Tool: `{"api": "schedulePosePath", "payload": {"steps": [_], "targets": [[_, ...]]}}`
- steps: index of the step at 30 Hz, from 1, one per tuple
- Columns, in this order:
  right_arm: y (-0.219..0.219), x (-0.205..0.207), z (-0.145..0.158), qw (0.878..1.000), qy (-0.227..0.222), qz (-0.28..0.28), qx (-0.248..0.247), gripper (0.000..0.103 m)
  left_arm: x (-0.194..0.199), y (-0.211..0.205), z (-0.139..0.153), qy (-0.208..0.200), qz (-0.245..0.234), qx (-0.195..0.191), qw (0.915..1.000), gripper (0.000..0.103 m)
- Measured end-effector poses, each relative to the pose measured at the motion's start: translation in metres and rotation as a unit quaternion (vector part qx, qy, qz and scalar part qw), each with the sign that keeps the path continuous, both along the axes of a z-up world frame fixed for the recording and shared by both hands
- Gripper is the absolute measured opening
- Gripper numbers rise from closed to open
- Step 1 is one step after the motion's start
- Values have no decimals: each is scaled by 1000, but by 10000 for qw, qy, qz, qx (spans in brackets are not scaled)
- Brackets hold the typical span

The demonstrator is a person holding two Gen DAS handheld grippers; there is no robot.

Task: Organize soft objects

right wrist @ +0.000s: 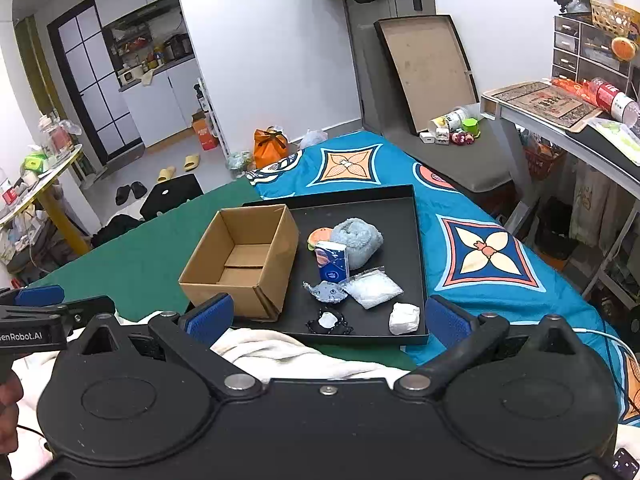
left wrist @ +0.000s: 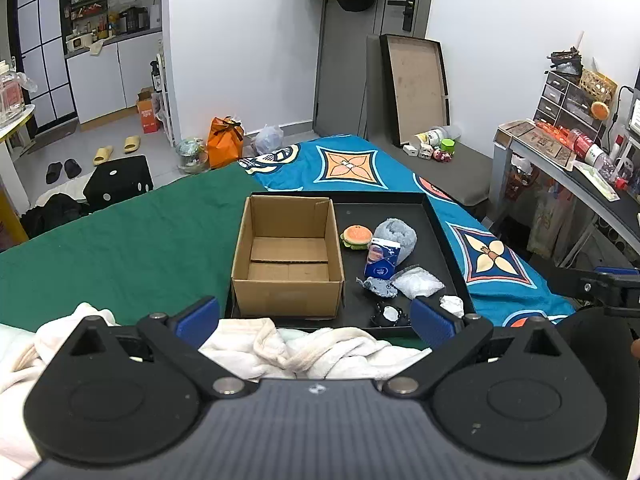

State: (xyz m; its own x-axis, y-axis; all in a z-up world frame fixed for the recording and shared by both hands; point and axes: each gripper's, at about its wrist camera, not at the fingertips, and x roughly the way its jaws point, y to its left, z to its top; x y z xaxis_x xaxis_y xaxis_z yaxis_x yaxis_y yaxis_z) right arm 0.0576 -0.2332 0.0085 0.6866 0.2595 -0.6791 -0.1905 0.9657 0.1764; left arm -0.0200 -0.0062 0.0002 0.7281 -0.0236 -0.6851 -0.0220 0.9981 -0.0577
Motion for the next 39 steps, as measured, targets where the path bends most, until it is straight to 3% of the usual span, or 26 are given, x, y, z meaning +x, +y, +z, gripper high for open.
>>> {"api": "schedulePosePath", "payload": {"steps": [39], "targets": [[6, -6, 10, 9998, -147, -2, -104, 103, -9, 5, 9, -89, -23, -62, 9999, 101]]}}
